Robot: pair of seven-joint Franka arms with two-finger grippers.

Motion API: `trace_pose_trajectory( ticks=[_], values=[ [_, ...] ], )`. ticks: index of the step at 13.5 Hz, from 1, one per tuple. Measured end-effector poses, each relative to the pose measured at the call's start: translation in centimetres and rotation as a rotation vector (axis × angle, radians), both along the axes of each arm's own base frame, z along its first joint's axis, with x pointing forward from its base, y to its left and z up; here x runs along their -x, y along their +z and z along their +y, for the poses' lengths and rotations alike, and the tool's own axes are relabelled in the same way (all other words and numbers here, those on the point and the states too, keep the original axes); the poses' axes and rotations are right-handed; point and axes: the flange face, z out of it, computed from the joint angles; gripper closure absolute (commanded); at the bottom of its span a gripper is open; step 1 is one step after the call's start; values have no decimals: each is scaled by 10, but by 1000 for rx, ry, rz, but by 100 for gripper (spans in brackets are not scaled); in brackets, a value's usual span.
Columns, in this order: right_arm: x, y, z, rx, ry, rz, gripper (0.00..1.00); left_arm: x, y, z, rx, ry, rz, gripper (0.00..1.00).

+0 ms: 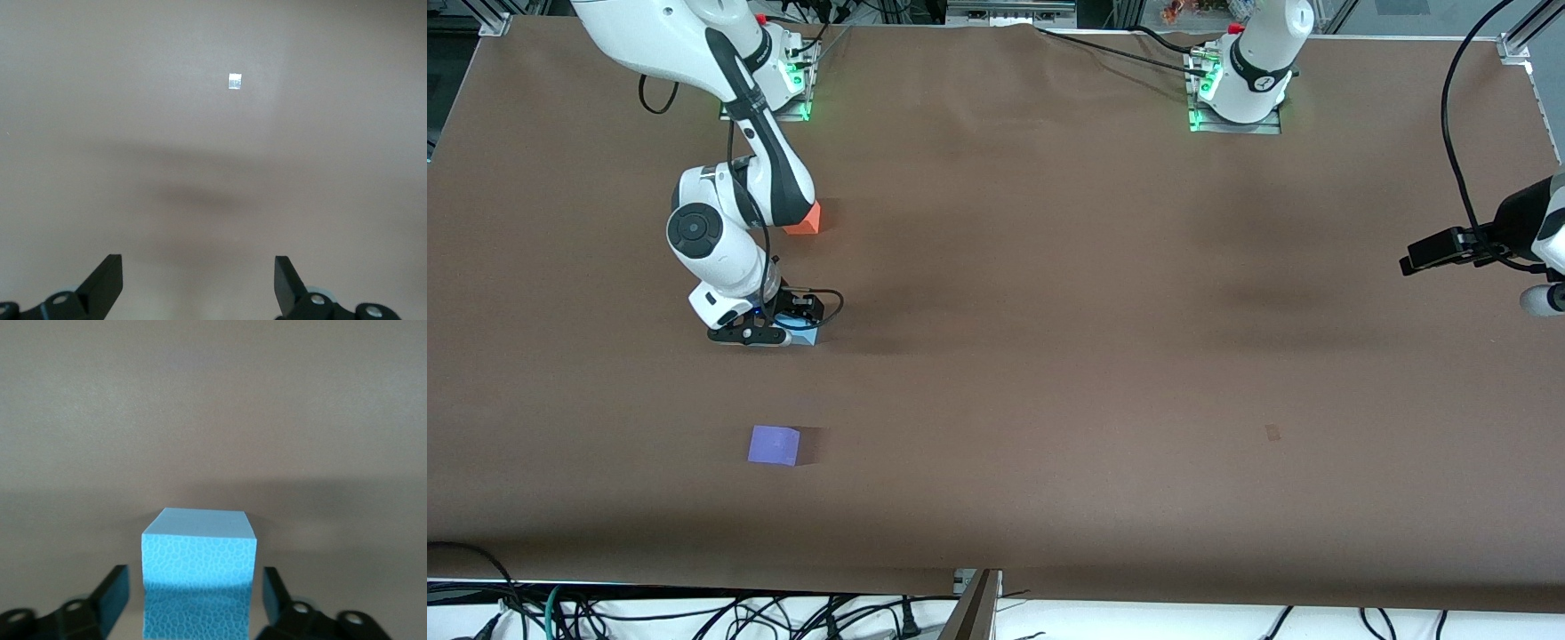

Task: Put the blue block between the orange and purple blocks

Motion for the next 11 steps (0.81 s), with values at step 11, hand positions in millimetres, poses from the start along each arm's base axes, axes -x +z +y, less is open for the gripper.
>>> trace_pose_trajectory(
  ticks=[11],
  values=[
    [12,294,14,-75,35,112,1,0,0,0,0,0,0,0]
  ],
)
